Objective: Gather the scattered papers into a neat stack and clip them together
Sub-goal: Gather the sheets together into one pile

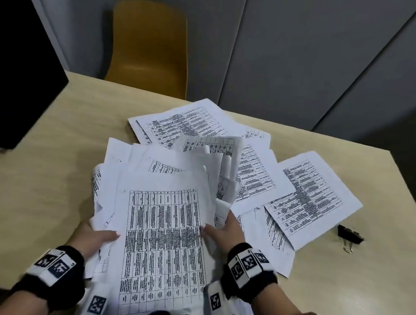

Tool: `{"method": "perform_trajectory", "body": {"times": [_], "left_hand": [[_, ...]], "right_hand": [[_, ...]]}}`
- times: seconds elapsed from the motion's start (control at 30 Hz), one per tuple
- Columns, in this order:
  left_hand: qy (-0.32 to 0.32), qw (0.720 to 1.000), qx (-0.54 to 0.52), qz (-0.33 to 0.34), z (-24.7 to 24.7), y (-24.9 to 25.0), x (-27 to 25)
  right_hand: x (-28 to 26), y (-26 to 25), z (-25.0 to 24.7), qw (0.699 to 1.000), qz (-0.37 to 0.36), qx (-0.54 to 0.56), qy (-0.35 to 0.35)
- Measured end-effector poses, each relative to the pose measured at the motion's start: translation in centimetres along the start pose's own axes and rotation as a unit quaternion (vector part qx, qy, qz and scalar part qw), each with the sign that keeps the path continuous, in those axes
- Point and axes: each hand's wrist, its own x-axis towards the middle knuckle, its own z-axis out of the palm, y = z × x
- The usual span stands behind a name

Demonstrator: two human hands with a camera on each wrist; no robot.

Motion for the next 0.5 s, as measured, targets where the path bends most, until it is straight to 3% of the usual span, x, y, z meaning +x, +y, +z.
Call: {"method": "perform_trajectory", "body": {"times": [0.13, 0.23, 0.37, 0.5], "left_hand": [[0.017, 0.999, -0.025, 0.011, -0.4, -0.1, -1.5], [0.027, 0.998, -0.053, 0.013, -0.6, 0.3, -2.8], [0.008, 0.999, -0.051, -0.015, -0.5, 0.7, -3.3], [0.002, 0.999, -0.039, -0.011, -1.0, 0.5, -2.6]], "right_hand": [[0.9, 0.0, -1.9, 0.984, -0.037, -0.094, 0.148], [2.7, -0.1, -4.5, 0.949, -0.049, -0.209, 0.231], [3.4, 0.4, -5.7, 0.873, -0.023, -0.473, 0.117], [2.0, 1.5, -5.3, 0.839, -0.062, -0.539, 0.026]]}}
